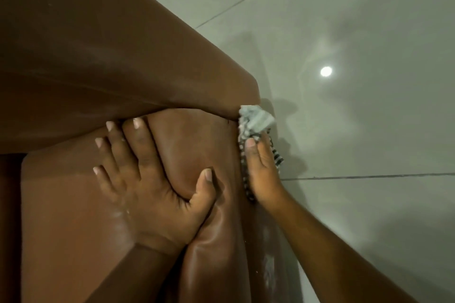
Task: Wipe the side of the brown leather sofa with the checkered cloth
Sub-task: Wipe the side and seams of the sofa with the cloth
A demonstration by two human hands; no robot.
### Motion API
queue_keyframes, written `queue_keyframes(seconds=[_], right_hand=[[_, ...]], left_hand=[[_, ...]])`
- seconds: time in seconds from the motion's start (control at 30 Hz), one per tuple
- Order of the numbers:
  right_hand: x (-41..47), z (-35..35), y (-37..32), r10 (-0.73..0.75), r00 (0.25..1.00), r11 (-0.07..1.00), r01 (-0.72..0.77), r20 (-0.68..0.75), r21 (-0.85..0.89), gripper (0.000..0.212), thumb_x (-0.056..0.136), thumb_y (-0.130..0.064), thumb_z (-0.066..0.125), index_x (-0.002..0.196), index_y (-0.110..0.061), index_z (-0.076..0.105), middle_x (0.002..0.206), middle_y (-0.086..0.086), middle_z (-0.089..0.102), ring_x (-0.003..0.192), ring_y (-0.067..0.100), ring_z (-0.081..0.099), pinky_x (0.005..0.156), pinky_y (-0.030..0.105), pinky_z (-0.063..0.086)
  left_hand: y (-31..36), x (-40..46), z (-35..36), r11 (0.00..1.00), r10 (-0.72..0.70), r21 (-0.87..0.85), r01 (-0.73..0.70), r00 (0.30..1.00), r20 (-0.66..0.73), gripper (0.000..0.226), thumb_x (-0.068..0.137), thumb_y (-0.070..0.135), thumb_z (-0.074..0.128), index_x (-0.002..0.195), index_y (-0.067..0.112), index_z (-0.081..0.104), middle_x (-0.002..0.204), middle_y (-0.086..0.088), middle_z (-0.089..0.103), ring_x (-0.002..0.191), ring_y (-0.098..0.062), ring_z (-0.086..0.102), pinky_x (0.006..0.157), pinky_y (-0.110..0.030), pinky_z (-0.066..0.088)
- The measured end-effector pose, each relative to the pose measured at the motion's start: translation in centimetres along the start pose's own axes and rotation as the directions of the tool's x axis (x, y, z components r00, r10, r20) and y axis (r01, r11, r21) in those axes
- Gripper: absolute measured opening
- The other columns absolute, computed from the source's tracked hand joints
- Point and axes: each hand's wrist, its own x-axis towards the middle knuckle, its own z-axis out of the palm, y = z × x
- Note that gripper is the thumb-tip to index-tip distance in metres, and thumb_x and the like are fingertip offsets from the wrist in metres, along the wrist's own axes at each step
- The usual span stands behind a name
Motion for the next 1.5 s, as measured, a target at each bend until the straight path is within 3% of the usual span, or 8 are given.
queue_keyframes(seconds=[0.17, 0.3, 0.6, 0.73, 0.93, 1.07, 1.2, 1.5], right_hand=[[-1.0, -2.6, 3.4, 0.470, 0.883, 0.882, -0.469, -0.012, 0.028, 0.051, 0.109, -0.046, 0.033, 0.154, -0.022, 0.037, 0.160, 0.004, 0.042, 0.151, 0.025, 0.037, 0.129, 0.048, 0.026], [-1.8, -1.4, 1.2, 0.369, 0.928, 0.929, -0.367, -0.049, 0.050, 0.084, 0.085, -0.067, 0.038, 0.156, -0.024, 0.034, 0.165, 0.000, 0.037, 0.153, 0.017, 0.032, 0.130, 0.044, 0.022], [-4.8, 0.8, -2.6, 0.087, 0.994, 0.996, -0.088, 0.067, 0.006, 0.073, 0.096, -0.059, 0.035, 0.157, -0.019, 0.031, 0.166, 0.003, 0.034, 0.153, 0.017, 0.030, 0.127, 0.031, 0.023], [-6.3, -0.2, 0.8, 0.201, 0.979, 0.979, -0.200, 0.038, -0.028, 0.085, 0.084, -0.070, 0.033, 0.155, -0.023, 0.035, 0.163, 0.004, 0.040, 0.151, 0.021, 0.037, 0.128, 0.043, 0.027], [-15.8, -2.8, 7.1, 0.516, 0.848, 0.855, -0.502, -0.121, 0.128, 0.044, 0.111, -0.035, 0.034, 0.153, -0.021, 0.038, 0.154, 0.000, 0.045, 0.147, 0.018, 0.039, 0.125, 0.035, 0.025], [-17.4, -1.7, 6.3, 0.549, 0.822, 0.836, -0.534, -0.155, 0.128, 0.065, 0.089, -0.067, 0.037, 0.140, -0.029, 0.049, 0.148, 0.001, 0.055, 0.138, 0.026, 0.050, 0.122, 0.050, 0.036], [-14.4, -0.6, 5.3, 0.412, 0.893, 0.908, -0.419, -0.183, 0.000, 0.091, 0.079, -0.084, 0.032, 0.149, -0.028, 0.042, 0.155, 0.010, 0.048, 0.144, 0.032, 0.045, 0.121, 0.056, 0.035], [-8.8, 0.8, -1.7, 0.051, 0.997, 0.994, -0.045, 0.055, -0.103, 0.069, 0.097, -0.060, 0.030, 0.156, -0.026, 0.032, 0.170, 0.009, 0.027, 0.159, 0.028, 0.020, 0.129, 0.058, 0.015]], left_hand=[[0.4, -0.2, 0.1, 0.999, -0.007, 0.045, 0.008, 1.000, -0.012, 0.112, 0.073, 0.076, 0.039, 0.157, 0.010, 0.008, 0.165, -0.023, 0.010, 0.153, -0.042, 0.007, 0.120, -0.061, 0.007], [0.5, 0.0, 0.9, 0.997, -0.006, 0.078, 0.005, 1.000, 0.012, 0.112, 0.073, 0.075, 0.039, 0.156, 0.008, 0.007, 0.163, -0.026, 0.011, 0.152, -0.045, 0.008, 0.120, -0.060, 0.005], [0.9, -1.0, -4.7, 0.984, 0.007, 0.168, -0.065, 0.947, 0.322, 0.125, 0.069, 0.086, 0.043, 0.157, 0.016, -0.011, 0.166, -0.019, -0.010, 0.154, -0.038, -0.006, 0.122, -0.059, 0.005], [0.7, -7.8, -5.8, 0.980, -0.051, 0.198, -0.024, 0.929, 0.366, 0.123, 0.067, 0.085, 0.042, 0.156, 0.024, -0.018, 0.166, -0.009, -0.019, 0.153, -0.034, -0.015, 0.118, -0.066, 0.001], [0.5, -8.5, -2.7, 0.979, -0.053, 0.205, 0.009, 0.977, 0.209, 0.120, 0.071, 0.080, 0.041, 0.157, 0.011, -0.005, 0.166, -0.022, -0.002, 0.153, -0.043, -0.004, 0.115, -0.073, 0.005], [0.4, -9.0, -2.1, 0.979, -0.033, 0.206, -0.003, 0.984, 0.174, 0.119, 0.072, 0.079, 0.041, 0.157, 0.012, -0.008, 0.165, -0.026, -0.001, 0.152, -0.045, -0.003, 0.114, -0.073, 0.003], [0.5, -8.8, -1.4, 0.982, -0.015, 0.188, -0.011, 0.990, 0.138, 0.118, 0.073, 0.080, 0.039, 0.157, 0.009, -0.003, 0.164, -0.028, 0.004, 0.152, -0.047, 0.001, 0.115, -0.072, 0.003], [-0.1, -8.6, -1.4, 0.986, -0.009, 0.164, -0.011, 0.992, 0.125, 0.117, 0.070, 0.080, 0.039, 0.158, 0.013, 0.001, 0.166, -0.021, 0.006, 0.154, -0.039, 0.003, 0.117, -0.069, 0.003]])
